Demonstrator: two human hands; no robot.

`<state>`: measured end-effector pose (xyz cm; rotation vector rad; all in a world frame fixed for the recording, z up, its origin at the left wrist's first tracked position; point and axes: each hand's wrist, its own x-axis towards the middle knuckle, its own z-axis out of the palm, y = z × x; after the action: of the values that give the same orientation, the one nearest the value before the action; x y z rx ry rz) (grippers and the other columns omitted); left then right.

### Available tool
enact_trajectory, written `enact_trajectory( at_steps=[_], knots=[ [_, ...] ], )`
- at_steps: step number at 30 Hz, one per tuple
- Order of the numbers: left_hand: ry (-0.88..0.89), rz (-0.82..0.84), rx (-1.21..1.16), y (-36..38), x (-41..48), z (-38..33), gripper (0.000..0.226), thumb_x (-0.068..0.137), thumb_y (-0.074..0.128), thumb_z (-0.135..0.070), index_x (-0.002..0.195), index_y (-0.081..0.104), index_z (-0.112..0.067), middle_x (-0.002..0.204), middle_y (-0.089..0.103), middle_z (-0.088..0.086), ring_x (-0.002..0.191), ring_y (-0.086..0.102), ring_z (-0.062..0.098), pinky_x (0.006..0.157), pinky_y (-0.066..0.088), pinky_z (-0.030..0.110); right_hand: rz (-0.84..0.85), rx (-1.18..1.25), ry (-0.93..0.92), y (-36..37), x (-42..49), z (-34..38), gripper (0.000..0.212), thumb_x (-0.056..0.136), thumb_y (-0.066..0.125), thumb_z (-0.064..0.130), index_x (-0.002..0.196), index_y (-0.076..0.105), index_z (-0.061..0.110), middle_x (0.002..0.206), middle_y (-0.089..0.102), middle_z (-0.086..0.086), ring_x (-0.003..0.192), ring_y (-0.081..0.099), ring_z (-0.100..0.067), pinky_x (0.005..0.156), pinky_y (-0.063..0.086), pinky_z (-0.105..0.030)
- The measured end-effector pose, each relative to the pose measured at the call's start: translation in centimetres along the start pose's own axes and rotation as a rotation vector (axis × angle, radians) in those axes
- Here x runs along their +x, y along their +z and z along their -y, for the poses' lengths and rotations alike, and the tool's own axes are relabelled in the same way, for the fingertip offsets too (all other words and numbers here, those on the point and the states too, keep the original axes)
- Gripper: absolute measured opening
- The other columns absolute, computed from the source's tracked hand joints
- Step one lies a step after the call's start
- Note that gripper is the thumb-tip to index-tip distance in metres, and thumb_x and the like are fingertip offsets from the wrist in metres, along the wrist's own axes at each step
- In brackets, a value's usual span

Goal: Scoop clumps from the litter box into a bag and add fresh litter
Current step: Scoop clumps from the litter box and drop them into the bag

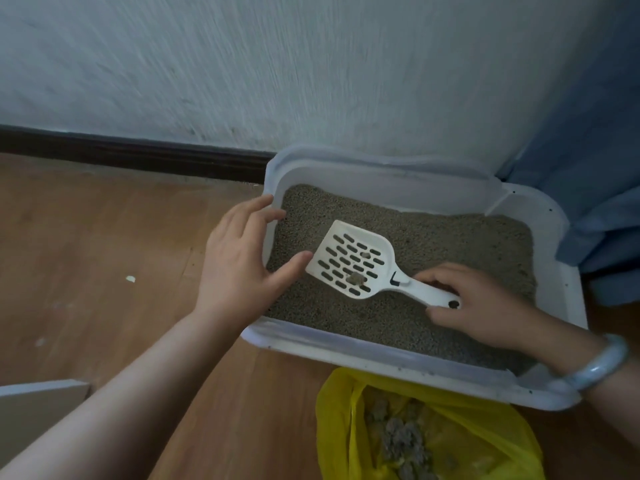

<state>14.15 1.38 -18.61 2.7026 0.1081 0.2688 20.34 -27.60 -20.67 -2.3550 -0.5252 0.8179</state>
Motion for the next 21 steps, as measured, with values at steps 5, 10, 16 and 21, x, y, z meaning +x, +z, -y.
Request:
enact_trajectory(
  at_steps=[5,10,16,21],
  knots=[
    [0.059,0.054,0.051,-0.3,-2.5,-2.9,0.062,0.078,0.047,-0.068,0.122,0.052,-0.024,0.129,0.054,-0.008,0.126,0.043,0.012,0.115,0.012,0.041,0.099,0.136,0.080,-2.0,-3.0,0.8,0.035,0.081,0.066,0.009,0.105,0.058,0.033,0.084,0.065,0.002,0.062,0.064,-0.011,0.053,0.049,-0.026],
    [0.086,0.180,-0.042,0.5,-4.4,-5.3,0.068,0.076,0.044,-0.068,0.128,0.047,-0.024,0.129,0.055,-0.005,0.120,0.050,0.015,0.105,0.034,0.037,0.073,0.223,0.098,-4.5,-6.4,1.1,0.037,0.083,0.066,0.007,0.109,0.057,0.033,0.087,0.067,0.000,0.065,0.067,-0.015,0.059,0.052,-0.031],
    [-0.015,0.132,-0.149,0.7,-5.2,-5.7,0.058,0.080,0.068,-0.044,0.127,0.046,-0.021,0.124,0.056,-0.007,0.111,0.054,0.008,0.091,0.045,0.027,0.168,0.301,0.126,-5.5,-11.7,0.2,0.036,0.084,0.066,0.007,0.110,0.057,0.029,0.076,0.069,0.007,0.063,0.065,-0.012,0.061,0.050,-0.022],
    [0.047,0.127,-0.043,1.0,-5.2,-5.4,0.050,0.078,0.070,-0.044,0.119,0.053,-0.019,0.112,0.063,-0.006,0.100,0.061,0.011,0.080,0.049,0.034,0.199,0.444,0.155,-6.2,-14.3,-0.3,0.041,0.083,0.066,0.003,0.114,0.054,0.027,0.081,0.068,-0.009,0.065,0.062,-0.018,0.061,0.050,-0.029]
  ],
)
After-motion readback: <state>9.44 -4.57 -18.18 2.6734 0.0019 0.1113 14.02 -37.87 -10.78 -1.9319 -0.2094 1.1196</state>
